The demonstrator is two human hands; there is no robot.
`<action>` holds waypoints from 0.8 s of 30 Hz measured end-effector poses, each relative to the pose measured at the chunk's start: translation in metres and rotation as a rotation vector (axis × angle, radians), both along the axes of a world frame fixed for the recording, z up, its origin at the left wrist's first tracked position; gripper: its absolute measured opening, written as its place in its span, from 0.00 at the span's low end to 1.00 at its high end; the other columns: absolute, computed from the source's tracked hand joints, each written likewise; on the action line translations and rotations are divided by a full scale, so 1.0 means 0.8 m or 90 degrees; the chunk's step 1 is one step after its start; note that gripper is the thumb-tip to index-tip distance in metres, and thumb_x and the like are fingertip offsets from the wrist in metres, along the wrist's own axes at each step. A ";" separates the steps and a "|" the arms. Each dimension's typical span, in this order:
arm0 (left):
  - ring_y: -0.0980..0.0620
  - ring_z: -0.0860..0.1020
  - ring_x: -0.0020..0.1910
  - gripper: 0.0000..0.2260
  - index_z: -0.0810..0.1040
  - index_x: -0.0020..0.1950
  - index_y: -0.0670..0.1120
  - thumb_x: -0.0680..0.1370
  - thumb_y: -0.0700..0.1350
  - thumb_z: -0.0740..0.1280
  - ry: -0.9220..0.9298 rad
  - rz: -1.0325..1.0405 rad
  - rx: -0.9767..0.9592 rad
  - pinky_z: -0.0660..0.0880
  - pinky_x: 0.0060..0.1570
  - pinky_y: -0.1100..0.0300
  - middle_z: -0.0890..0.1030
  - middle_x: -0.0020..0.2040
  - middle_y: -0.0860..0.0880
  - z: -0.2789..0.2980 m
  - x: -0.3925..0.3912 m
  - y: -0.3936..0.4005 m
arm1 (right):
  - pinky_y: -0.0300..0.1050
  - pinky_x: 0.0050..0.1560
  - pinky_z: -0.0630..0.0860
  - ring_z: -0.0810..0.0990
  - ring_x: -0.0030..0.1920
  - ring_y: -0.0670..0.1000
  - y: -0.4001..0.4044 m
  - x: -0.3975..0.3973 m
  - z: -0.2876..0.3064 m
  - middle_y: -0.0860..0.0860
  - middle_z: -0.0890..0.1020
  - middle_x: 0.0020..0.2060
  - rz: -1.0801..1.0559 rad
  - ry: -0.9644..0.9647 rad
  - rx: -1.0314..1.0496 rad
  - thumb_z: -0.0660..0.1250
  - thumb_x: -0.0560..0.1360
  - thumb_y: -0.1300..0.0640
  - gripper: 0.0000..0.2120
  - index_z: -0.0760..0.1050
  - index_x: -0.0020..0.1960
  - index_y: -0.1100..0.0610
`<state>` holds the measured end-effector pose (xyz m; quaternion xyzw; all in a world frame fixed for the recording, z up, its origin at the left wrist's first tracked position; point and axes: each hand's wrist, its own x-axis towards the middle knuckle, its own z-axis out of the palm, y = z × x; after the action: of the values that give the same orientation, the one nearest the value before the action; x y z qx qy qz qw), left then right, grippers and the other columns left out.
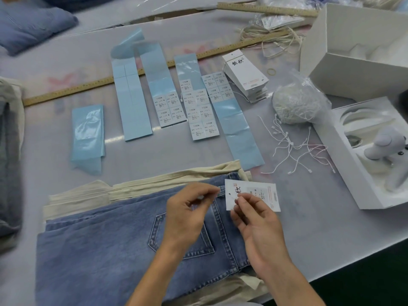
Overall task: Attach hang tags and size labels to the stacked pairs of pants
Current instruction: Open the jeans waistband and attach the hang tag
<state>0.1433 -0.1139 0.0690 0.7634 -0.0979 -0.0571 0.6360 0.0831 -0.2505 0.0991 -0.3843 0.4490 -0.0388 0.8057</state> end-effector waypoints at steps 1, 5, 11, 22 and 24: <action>0.54 0.84 0.48 0.08 0.87 0.50 0.46 0.76 0.35 0.74 -0.052 -0.037 0.024 0.78 0.46 0.62 0.86 0.47 0.54 0.001 -0.003 -0.001 | 0.41 0.44 0.83 0.82 0.41 0.48 0.001 0.000 0.001 0.54 0.84 0.41 0.020 -0.015 -0.017 0.72 0.72 0.63 0.03 0.84 0.45 0.58; 0.57 0.83 0.48 0.10 0.84 0.55 0.50 0.77 0.37 0.73 -0.092 -0.078 0.074 0.75 0.46 0.67 0.85 0.49 0.58 0.004 -0.010 -0.006 | 0.40 0.45 0.82 0.84 0.43 0.49 0.001 -0.003 0.002 0.55 0.86 0.44 0.082 -0.054 -0.050 0.74 0.67 0.59 0.07 0.86 0.45 0.56; 0.59 0.82 0.48 0.19 0.71 0.55 0.57 0.77 0.35 0.73 -0.072 -0.093 0.123 0.75 0.45 0.68 0.81 0.50 0.61 0.002 -0.007 -0.006 | 0.40 0.46 0.82 0.84 0.43 0.50 -0.001 -0.005 0.000 0.55 0.87 0.45 0.091 -0.042 -0.088 0.74 0.68 0.59 0.08 0.87 0.47 0.56; 0.59 0.82 0.47 0.15 0.69 0.55 0.57 0.78 0.42 0.71 -0.082 -0.143 0.131 0.75 0.40 0.65 0.80 0.48 0.63 -0.001 -0.008 -0.005 | 0.36 0.47 0.80 0.86 0.49 0.49 -0.003 -0.007 0.005 0.51 0.87 0.47 0.219 -0.051 -0.248 0.71 0.76 0.65 0.10 0.86 0.47 0.51; 0.57 0.82 0.45 0.13 0.73 0.53 0.56 0.77 0.42 0.74 -0.062 -0.158 0.111 0.75 0.38 0.62 0.81 0.46 0.62 -0.002 -0.005 -0.001 | 0.36 0.48 0.80 0.86 0.49 0.48 -0.008 -0.008 0.007 0.49 0.87 0.46 0.256 -0.052 -0.270 0.72 0.76 0.66 0.11 0.86 0.46 0.50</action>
<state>0.1391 -0.1143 0.0673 0.7998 -0.2169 -0.1062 0.5496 0.0766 -0.2568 0.1048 -0.6236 0.3127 0.0130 0.7163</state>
